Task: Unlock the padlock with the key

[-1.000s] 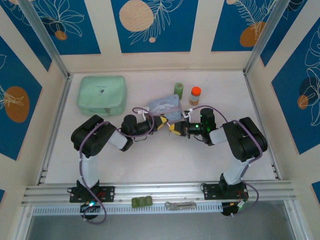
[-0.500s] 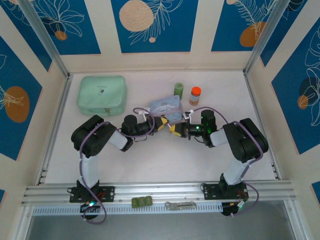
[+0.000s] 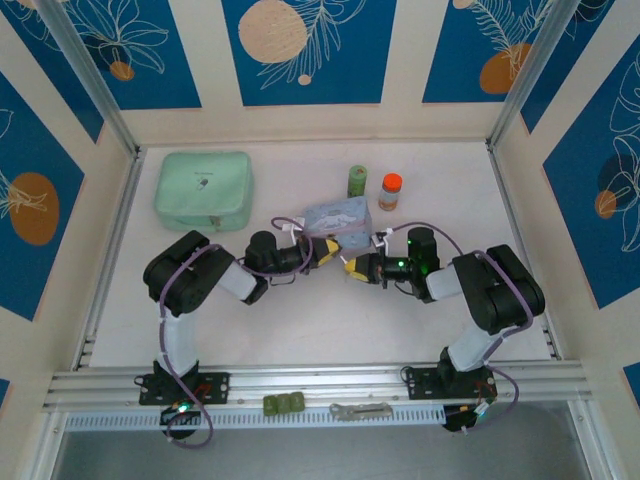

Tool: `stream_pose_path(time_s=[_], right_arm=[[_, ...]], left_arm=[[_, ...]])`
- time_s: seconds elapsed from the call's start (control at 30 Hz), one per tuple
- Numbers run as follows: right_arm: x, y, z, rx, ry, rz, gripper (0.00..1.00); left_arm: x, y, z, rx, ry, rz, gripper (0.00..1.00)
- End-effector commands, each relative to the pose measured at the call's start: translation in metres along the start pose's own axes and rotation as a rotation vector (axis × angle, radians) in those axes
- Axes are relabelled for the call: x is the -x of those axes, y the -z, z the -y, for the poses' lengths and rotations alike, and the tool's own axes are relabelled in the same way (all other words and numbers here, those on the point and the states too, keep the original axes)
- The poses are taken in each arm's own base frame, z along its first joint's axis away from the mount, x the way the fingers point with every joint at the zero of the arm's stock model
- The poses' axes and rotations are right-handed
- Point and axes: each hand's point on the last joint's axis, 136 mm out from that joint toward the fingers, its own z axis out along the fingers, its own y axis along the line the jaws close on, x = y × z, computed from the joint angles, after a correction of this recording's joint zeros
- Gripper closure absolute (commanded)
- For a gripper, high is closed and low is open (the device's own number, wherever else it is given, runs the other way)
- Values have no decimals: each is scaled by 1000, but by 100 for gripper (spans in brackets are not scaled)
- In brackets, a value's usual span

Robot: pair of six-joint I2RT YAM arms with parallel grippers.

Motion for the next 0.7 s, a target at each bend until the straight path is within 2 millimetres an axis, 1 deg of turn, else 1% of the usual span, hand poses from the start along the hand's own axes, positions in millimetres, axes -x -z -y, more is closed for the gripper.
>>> stream_pose_path(time_s=[0.0, 0.1, 0.3, 0.4, 0.47, 0.67], right_arm=[[-6, 3, -9, 22, 39, -23, 100], [-7, 3, -18, 47, 64, -40, 100], [-18, 8, -14, 32, 60, -54, 100], [-20, 12, -19, 27, 85, -52, 100], [-18, 13, -22, 9, 105, -41, 100], [-13, 12, -22, -76, 154, -11, 100]], left_arm=[[-4, -6, 27, -92, -68, -34, 100], [-4, -6, 26, -89, -66, -32, 100], [-2, -7, 23, -84, -63, -23, 100], [-2, -8, 25, -89, -66, -24, 100], [-2, -8, 26, -91, -67, -27, 100], [-3, -7, 26, -90, -67, -29, 100]])
